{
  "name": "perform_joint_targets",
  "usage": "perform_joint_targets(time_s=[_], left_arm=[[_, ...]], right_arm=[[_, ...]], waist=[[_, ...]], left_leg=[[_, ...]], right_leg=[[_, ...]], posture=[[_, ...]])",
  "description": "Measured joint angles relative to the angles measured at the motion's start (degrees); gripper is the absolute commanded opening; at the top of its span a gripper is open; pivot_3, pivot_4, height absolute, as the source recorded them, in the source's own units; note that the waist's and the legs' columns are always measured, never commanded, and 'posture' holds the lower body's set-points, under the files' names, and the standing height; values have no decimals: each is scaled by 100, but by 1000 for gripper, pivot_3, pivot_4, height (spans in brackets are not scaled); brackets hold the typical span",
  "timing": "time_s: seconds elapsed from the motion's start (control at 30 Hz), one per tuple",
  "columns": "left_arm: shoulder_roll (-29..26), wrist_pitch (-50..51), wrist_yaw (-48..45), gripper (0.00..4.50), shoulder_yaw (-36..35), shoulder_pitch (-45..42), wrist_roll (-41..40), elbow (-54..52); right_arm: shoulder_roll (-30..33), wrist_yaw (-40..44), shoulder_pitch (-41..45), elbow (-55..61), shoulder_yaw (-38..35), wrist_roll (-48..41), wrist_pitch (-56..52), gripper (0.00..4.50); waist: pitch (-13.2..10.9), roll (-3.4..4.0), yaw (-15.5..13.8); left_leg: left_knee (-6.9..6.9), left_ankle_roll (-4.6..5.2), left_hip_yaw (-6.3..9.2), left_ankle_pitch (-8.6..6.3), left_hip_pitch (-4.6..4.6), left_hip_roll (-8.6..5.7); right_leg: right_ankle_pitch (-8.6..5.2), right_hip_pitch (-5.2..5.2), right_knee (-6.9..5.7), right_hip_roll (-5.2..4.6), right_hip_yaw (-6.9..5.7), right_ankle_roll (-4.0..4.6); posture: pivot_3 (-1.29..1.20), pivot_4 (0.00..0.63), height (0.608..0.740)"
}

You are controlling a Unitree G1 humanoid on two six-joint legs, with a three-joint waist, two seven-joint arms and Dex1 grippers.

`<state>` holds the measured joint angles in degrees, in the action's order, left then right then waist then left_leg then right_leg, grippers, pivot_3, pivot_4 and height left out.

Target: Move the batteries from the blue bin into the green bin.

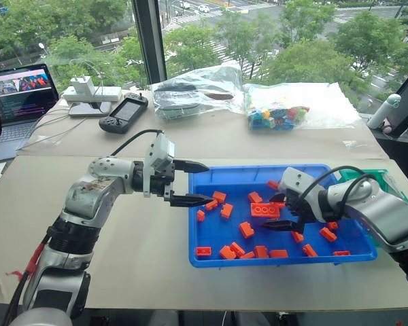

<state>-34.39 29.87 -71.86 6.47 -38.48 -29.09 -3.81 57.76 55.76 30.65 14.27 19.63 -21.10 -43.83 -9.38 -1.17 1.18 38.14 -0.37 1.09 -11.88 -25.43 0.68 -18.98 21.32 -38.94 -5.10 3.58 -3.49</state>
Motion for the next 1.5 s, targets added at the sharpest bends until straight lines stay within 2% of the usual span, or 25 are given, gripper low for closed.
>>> perform_joint_targets(time_s=[0.13, 0.2, 0.37, 0.53, 0.63, 0.8, 0.87, 0.9, 1.1, 1.33, 1.5], left_arm=[[0, 1, 29, 4500, 0, 0, 0, 0], [0, 0, 36, 4500, 0, 0, 1, 0], [0, -2, 34, 4500, 0, 0, 2, 1], [2, -5, 33, 4500, 2, -5, 3, 2], [-4, -5, 33, 4500, 1, -4, 4, 2], [3, -120, -30, 4500, 57, -5, 20, 2], [8, -124, -37, 4500, 82, -5, 49, 5], [10, -125, -37, 4500, 83, -8, 62, 12], [29, -129, -37, 4500, 85, -18, 76, 16], [30, -129, -46, 4500, 86, -19, 79, 20], [37, -137, -44, 4500, 88, -19, 108, 23]], right_arm=[[-13, 115, -41, -181, 24, 345, 234, 1935], [-13, 166, -53, -251, 33, 601, 507, 1440], [58, 439, -39, -52, -161, 595, 602, 1434], [553, 650, 124, 372, -1118, 177, 149, 1433], [945, 473, -61, 18, -1229, 570, 204, 1433], [879, -2, -377, -894, -1226, 1160, 475, 1433], [804, -119, -419, -1052, -1226, 1287, 551, 2448], [659, -210, -401, -1117, -1292, 1303, 547, 2586], [396, -491, -158, -1141, -1373, 1376, 340, 4458], [260, -14, 199, -146, -1421, 954, 148, 4458], [118, 369, 238, 312, -802, 939, 229, 4458]], waist=[[0, 0, -10], [0, 0, -12], [-1, 1, -6], [-1, 1, -27], [-1, 1, -52], [-1, 1, -10], [-1, 1, 18], [-1, 1, 38], [-2, 2, 48], [-1, 3, 60], [-1, 2, 40]], left_leg=[[1, 0, 0, 0, 0, -1], [1, 0, 0, 0, 0, 0], [1, 0, 0, 0, 0, 1], [2, 0, 4, 0, 0, 0], [5, 0, 5, 0, 0, -4], [4, 0, -2, 0, 2, -1], [4, 0, -3, 0, 3, 1], [4, 0, -3, 0, 5, 4], [4, -1, -3, 0, 6, 1], [4, 0, 0, 0, 6, 4], [5, -1, 4, 0, 6, 1]], right_leg=[[0, 0, -1, 0, 0, 0], [0, 0, 0, 0, 0, 0], [0, 2, -2, 0, 0, 0], [0, -5, -2, -1, -4, 0], [0, -7, 1, -6, -10, 0], [0, -1, 0, -4, -6, 0], [0, 0, 0, -1, -5, 0], [0, -1, 0, 2, -4, 0], [0, -1, -2, -2, -3, 0], [0, -2, -2, 2, -4, 0], [0, -4, -2, -1, -8, 0]], posture=[[0, 150, 732], [0, 150, 732], [0, 150, 732], [0, 150, 732], [0, 150, 732], [0, 150, 732], [0, 150, 732], [0, 150, 732], [0, 150, 732], [0, 150, 732], [0, 150, 732]])
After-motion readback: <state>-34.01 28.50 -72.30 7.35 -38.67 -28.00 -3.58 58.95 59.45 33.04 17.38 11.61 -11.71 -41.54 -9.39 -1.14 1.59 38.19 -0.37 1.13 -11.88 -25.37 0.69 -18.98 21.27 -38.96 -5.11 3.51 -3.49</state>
